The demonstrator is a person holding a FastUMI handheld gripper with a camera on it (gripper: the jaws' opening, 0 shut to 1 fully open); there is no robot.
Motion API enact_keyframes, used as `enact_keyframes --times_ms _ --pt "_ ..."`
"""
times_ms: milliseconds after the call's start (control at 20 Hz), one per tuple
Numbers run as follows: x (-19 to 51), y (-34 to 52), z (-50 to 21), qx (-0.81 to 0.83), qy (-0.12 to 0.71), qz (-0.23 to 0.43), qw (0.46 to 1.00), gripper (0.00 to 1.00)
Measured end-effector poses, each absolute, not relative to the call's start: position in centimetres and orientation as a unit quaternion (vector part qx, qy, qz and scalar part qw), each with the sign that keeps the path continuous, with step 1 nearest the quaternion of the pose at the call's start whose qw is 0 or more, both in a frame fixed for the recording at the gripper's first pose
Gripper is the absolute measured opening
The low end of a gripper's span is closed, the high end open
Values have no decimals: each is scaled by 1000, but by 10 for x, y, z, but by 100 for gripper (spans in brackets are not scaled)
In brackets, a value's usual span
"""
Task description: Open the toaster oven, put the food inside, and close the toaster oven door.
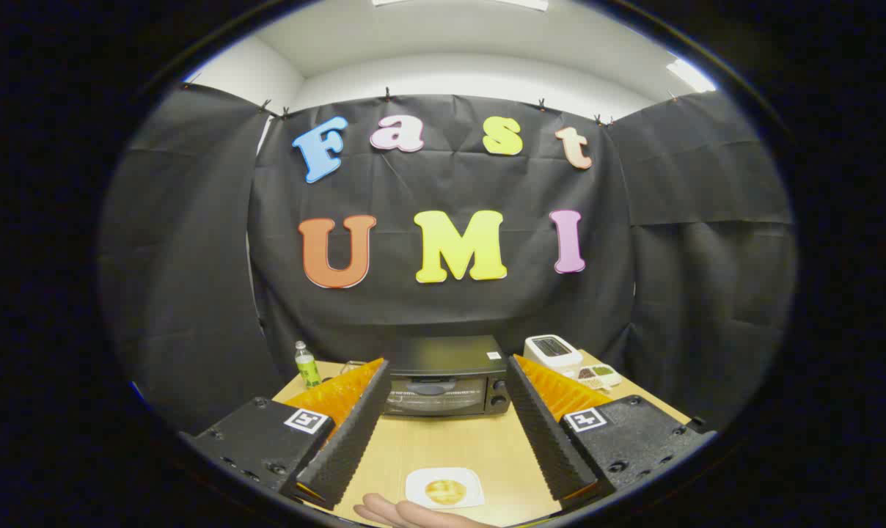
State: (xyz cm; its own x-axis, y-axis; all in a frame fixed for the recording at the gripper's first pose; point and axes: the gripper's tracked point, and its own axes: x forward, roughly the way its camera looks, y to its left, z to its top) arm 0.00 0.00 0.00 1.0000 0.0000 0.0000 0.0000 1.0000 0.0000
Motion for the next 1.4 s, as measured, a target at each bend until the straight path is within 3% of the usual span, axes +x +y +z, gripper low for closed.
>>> enact_keyframes --times_ms 950,1400 --pt "25 -11 -29 10 30 5 999 100" --pt "106 -8 -57 2 13 14 1000 100"
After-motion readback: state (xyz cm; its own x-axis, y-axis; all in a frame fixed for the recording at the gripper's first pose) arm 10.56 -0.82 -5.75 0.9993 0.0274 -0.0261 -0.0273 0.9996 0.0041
